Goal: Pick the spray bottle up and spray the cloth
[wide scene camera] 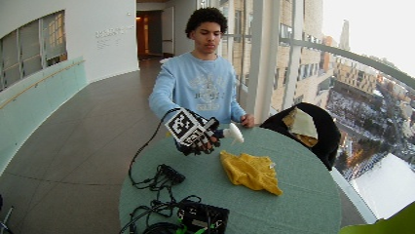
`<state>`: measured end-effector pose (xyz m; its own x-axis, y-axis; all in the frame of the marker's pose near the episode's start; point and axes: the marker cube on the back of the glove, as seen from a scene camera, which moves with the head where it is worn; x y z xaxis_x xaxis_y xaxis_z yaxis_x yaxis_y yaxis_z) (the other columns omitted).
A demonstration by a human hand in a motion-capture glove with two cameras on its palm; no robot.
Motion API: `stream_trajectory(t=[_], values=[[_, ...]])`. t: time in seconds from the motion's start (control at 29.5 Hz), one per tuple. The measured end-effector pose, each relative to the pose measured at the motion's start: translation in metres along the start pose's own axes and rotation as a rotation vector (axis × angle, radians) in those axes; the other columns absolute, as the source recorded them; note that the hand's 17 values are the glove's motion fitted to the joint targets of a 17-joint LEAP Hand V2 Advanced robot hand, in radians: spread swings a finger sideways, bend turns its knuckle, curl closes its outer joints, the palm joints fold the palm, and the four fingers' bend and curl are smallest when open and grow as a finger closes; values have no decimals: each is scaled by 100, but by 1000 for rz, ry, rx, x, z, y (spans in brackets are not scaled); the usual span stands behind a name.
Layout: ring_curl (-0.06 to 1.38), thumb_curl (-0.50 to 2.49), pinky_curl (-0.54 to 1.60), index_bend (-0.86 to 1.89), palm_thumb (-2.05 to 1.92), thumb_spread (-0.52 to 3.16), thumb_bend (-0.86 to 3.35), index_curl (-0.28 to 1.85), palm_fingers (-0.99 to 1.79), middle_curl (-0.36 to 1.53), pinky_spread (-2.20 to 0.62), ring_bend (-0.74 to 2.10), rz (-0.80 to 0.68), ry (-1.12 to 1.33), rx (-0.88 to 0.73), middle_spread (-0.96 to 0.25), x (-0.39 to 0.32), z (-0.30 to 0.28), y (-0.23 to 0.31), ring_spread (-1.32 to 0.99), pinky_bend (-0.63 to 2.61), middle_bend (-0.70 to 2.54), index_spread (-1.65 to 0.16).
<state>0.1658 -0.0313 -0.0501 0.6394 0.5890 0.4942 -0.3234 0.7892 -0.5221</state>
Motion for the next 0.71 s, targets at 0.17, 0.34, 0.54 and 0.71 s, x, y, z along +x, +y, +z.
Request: stream_trajectory(t=[0.17, 0.34, 0.54, 0.71], values=[[38, 66, 37, 8, 83, 92, -2, 20, 96, 45, 28, 52, -12, 2, -4, -5, -2, 1, -1, 5, 33, 27, -19], [39, 66, 37, 8, 83, 92, -2, 20, 96, 45, 28, 52, -14, -3, -10, -5, -4, 2, -1, 5, 33, 27, -19], [39, 67, 37, 8, 83, 92, -2, 20, 97, 45, 28, 52, -7, -6, -8, -5, -5, 2, -3, 5, 34, 26, -19], [38, 67, 37, 8, 83, 92, -2, 20, 97, 45, 27, 52, -5, 1, -6, -5, -5, 3, -4, 5, 34, 26, -18]])
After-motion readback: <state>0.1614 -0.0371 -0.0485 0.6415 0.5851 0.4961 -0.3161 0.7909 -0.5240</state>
